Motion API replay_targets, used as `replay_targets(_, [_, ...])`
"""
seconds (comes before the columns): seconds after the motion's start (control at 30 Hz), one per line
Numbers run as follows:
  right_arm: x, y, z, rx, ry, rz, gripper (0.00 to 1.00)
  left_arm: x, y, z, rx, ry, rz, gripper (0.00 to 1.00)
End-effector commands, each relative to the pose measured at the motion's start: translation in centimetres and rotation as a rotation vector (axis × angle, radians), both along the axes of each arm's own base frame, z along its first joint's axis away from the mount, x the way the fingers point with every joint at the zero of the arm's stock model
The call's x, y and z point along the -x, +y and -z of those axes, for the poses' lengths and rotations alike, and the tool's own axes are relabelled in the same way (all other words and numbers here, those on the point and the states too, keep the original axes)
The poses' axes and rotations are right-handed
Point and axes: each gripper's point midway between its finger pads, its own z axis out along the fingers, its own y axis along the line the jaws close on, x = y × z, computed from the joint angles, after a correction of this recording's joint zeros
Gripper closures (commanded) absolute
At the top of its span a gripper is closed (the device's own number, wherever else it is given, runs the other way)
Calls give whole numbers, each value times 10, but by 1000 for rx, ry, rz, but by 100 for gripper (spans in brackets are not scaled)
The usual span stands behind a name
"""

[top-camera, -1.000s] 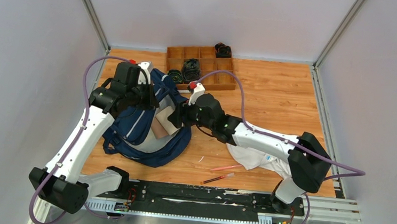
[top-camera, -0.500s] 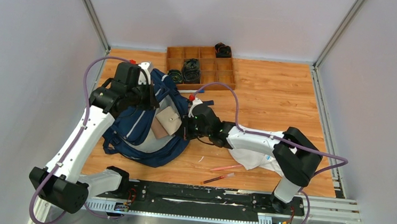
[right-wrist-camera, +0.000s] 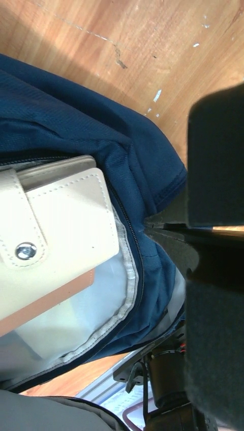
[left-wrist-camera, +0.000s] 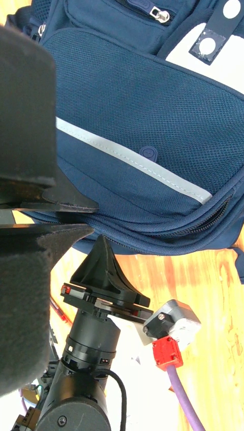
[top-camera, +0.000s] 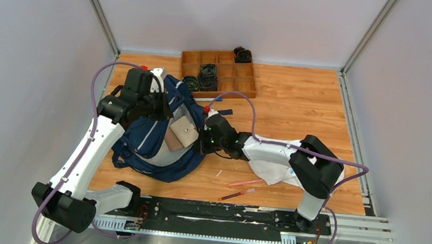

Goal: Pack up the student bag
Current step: Place the personal item in the student bag.

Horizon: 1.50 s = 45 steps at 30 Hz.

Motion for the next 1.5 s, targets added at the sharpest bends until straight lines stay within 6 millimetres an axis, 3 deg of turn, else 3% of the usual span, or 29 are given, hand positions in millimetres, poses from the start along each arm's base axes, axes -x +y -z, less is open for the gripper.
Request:
replay_targets(0.0, [-21,0,-1,36,-32,35,100,-3,-9,-21,69,-76,18,100])
replay_targets(0.23, [-33,0,7,60,-13,47,100,-2,-5,-23,47,-90,13,100])
replay_targets(0.43, [-41,7,-1,54,-44,45,100,-1,-5,-19,42,-78,13,100])
replay_targets(0.7, [-67,61,-40,-43,-96,-5,100,2,-7,-21,58,-80,26,100])
replay_targets(0.8, [-75,86,-69,-131,-128,-30,100,3,-7,-21,62,-79,25,100])
replay_targets(0.93, [-58,108,-86,-221,-90,-161,100,5,-8,-25,71,-87,32,100])
replay_targets(1.07, [-36,95,-94,-249,-88,-205,100,7,-10,-25,84,-87,36,100])
replay_targets(1.27, [-27,65,-107,-239,-143,-182,99,2,-11,-20,77,-73,32,100])
replay_targets(1.47, [-26,38,-85,-181,-135,-120,94,1,-10,-26,74,-94,34,100])
